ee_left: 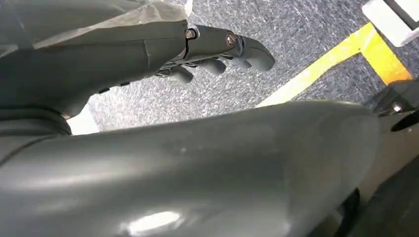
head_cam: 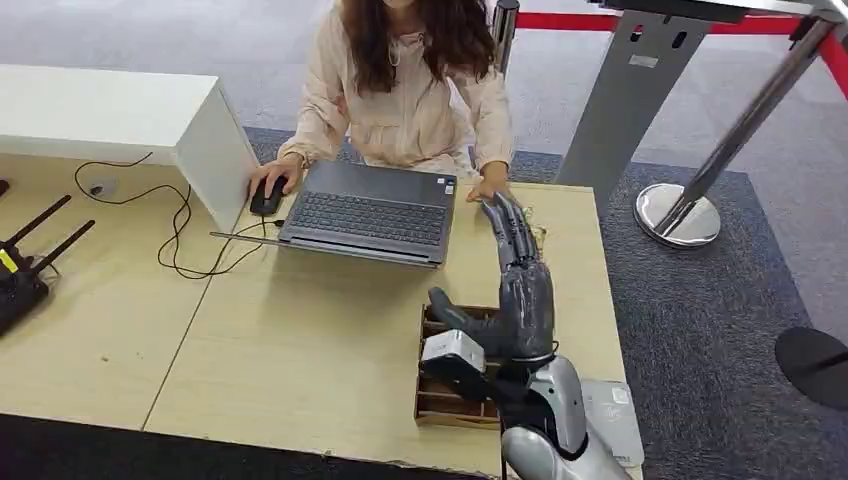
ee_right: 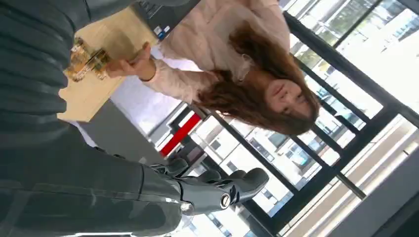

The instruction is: Pass the card to the sensor for recognition and then transmit it.

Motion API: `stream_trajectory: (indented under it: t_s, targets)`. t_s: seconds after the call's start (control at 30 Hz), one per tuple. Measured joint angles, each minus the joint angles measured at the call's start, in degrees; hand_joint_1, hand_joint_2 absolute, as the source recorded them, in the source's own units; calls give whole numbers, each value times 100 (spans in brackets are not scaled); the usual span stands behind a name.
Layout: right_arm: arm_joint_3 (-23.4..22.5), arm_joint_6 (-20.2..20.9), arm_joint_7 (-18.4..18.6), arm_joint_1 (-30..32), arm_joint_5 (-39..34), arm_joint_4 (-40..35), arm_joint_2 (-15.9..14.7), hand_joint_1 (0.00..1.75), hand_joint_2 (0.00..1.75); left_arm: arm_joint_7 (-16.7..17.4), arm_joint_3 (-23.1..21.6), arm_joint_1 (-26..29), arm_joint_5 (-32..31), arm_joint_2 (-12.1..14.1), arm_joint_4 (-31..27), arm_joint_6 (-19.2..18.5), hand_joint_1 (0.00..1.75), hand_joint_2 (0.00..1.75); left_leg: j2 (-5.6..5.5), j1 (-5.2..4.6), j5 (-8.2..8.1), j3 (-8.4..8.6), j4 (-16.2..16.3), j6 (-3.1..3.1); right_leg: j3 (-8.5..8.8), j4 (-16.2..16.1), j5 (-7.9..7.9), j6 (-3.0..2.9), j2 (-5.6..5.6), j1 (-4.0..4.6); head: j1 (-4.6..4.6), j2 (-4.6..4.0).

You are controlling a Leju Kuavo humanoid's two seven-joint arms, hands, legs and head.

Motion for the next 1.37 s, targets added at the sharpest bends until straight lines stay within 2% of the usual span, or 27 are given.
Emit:
stream_trajectory:
  t_s: [0.17,0.47,0.7,1.37]
  targets:
    - [-269,-9,-483,608,-461,-466,59,0,175,39,31,1,72,-2,0,59,0,0,0,0,0,-1,0,0,0,0,0,0,0,0,0,0]
    - [-494,-9,-849,1264,-1089,-1078,70,0,175,125,122,15,138,-17,0,140,0,0,0,0,0,1,0,0,0,0,0,0,1,0,0,0]
    - [-507,-9,-1275,1577,-1952,-1424,57,0,175,171,173,17,179,-39,0,206,0,0,1,0,0,1,-1,0,0,-1,0,0,1,0,0,0]
    - [-337,-4,-1283,1782,-2018,-1710,13,0,175,225,317,23,256,-55,0,212,0,0,1,0,-1,0,-1,0,0,-1,-2,-2,1,0,0,0]
